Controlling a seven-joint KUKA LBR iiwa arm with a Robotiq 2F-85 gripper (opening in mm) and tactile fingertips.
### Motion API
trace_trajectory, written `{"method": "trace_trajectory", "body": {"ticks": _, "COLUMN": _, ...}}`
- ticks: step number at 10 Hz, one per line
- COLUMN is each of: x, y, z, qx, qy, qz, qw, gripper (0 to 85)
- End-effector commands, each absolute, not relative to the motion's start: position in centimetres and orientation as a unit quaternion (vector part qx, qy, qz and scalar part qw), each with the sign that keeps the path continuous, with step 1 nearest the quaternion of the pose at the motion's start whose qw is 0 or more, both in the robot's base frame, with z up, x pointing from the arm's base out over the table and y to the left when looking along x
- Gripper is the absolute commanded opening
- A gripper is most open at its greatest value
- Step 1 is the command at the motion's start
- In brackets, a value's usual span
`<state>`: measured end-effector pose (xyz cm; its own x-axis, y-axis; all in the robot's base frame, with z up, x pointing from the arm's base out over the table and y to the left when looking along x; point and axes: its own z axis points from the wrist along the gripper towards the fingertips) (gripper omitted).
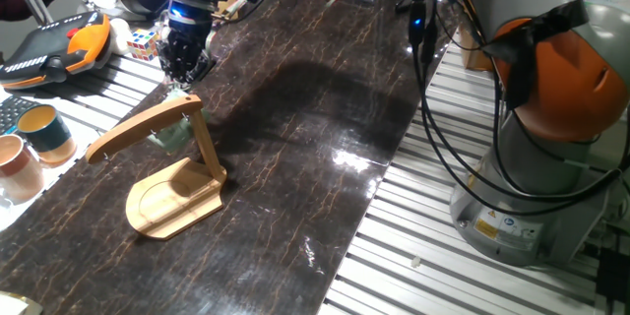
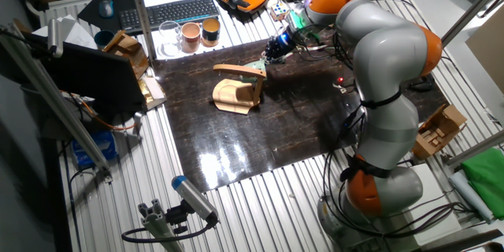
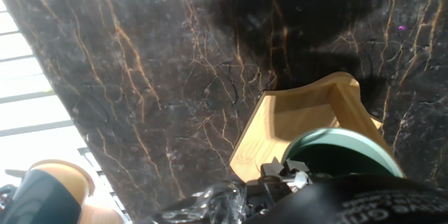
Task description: Take the cup off the cup rack
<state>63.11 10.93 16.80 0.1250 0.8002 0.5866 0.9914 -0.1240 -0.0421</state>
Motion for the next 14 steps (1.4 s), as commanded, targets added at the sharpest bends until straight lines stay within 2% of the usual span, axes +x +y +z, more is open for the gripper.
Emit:
{"method": "trace_trajectory", "body": {"ticks": 1, "x": 63.1, "y": 10.77, "z": 16.83, "qx": -0.719, "qy": -0.622, "qz": -0.218, "qw": 0.218, "gripper": 1.0}}
{"method": "trace_trajectory", "body": {"ticks": 14, "x": 62.58, "y": 10.3, "z": 17.14, "qx": -0.734, "qy": -0.594, "qz": -0.239, "qw": 0.227, "gripper": 1.0}}
